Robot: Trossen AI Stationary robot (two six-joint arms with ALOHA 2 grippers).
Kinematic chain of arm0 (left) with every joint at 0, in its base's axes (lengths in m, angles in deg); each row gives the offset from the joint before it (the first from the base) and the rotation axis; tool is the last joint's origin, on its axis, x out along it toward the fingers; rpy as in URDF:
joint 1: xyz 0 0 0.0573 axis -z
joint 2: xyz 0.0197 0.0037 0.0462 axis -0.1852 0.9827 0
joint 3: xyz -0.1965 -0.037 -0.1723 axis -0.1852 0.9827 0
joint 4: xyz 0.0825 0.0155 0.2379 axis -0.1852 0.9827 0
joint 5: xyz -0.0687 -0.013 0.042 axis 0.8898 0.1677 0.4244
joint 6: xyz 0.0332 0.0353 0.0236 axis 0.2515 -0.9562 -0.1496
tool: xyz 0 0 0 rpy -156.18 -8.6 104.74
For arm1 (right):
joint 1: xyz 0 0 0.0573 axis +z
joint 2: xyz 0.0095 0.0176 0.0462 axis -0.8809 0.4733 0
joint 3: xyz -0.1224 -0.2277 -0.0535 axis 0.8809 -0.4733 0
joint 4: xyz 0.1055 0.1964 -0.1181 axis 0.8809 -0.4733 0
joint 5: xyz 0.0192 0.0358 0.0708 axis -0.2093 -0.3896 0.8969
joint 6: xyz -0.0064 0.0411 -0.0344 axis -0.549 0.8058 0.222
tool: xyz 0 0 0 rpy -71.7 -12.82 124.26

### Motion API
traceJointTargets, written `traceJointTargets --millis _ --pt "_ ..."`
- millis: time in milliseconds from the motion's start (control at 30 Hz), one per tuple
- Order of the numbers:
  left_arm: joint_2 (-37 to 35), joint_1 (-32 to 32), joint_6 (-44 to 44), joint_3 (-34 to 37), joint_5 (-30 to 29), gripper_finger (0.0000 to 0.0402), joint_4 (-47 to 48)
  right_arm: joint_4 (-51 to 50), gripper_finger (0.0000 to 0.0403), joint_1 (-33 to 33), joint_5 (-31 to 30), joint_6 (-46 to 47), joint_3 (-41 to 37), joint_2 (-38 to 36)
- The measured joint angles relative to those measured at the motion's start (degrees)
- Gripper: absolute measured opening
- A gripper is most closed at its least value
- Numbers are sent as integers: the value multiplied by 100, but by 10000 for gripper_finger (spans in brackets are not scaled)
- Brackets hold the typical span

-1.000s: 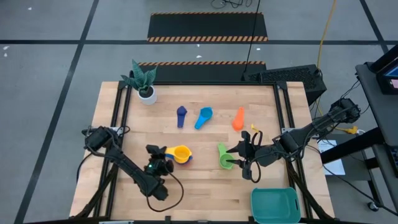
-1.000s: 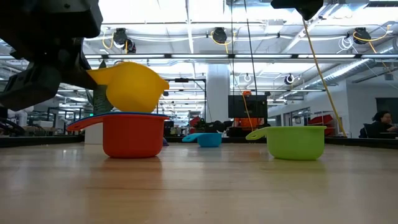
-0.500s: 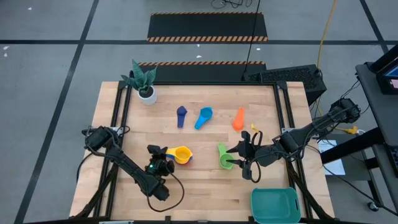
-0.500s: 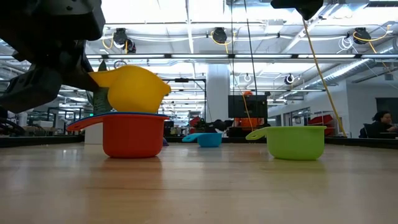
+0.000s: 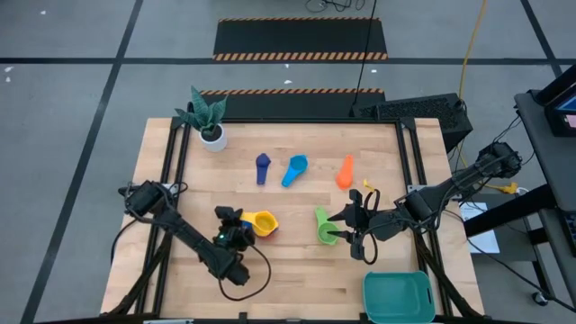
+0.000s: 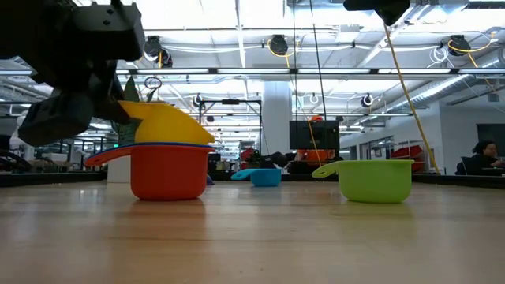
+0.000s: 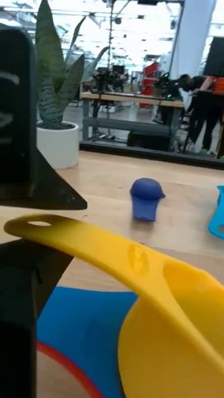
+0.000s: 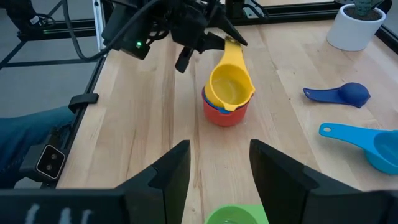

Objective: Nest measuring cups in basket
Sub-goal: Stack the yellow measuring cup on top of the blue measuring cup

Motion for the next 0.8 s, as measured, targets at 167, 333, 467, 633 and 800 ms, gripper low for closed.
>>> traceJointTargets --millis 167,333,467,633,800 --pt "0 -43 -8 0 290 86 2 -2 160 0 0 -1 0 0" --pt "0 -29 -234 1 632 87 20 -2 160 0 0 0 0 0" --pt "0 3 -209 0 666 87 149 -3 160 0 0 0 0 0" --pt "0 25 33 1 846 88 499 -4 160 0 0 0 0 0" --pt "2 102 101 2 1111 88 636 -4 160 0 0 0 0 0"
